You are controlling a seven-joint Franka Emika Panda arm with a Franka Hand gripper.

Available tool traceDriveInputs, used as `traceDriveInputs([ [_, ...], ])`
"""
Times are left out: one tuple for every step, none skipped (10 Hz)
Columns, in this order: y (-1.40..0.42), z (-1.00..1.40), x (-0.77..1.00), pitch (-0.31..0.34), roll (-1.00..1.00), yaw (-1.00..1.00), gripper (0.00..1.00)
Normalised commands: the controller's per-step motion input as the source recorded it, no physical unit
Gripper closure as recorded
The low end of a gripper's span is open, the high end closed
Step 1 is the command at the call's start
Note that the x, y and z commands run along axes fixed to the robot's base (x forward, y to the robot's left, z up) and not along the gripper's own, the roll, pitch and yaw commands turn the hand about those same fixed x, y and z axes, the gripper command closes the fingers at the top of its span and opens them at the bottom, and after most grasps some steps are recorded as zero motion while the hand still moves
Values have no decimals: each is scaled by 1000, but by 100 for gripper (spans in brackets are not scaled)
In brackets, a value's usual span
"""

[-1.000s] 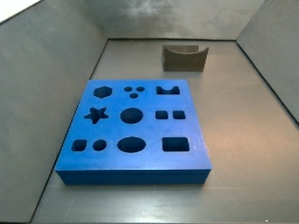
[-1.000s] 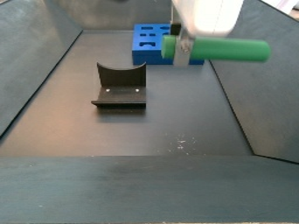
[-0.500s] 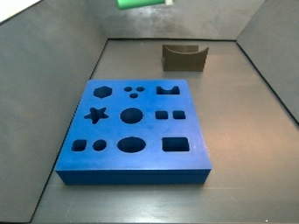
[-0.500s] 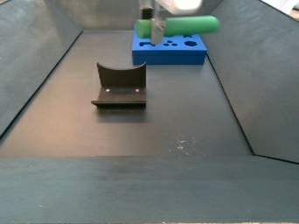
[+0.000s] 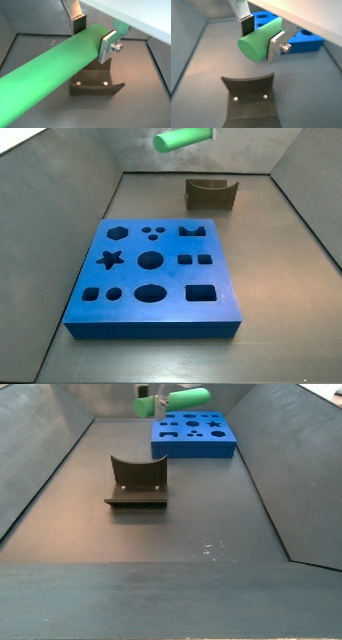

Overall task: Pick up the oval object. Move up. Place the oval object on the fixture. Regrasp the oval object. Move to above the board. Insert the oval object.
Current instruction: Place the oval object on the fixture.

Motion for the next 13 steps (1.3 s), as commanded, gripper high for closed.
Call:
traceDriveInputs([
  [-45,-12,443,108,59,1000,100],
  [-34,-5,306,127,67,1000,100],
  [-28,-4,243,139,71,1000,100],
  [-21,-2,125,165,81,1000,100],
  [836,100,31,203,-699,1000,100],
  [777,94,14,245,-837,1000,100],
  [601,70,16,292,-942,1000,100],
  [418,42,30,353,-1000,970,100],
  [228,14,52,410,-1000,859,100],
  [112,-3,74,492,-1000,749,100],
  [79,2,78,524,-794,477,100],
  [57,0,89,502,-547,203,100],
  [50,-9,94,474,-422,107,100],
])
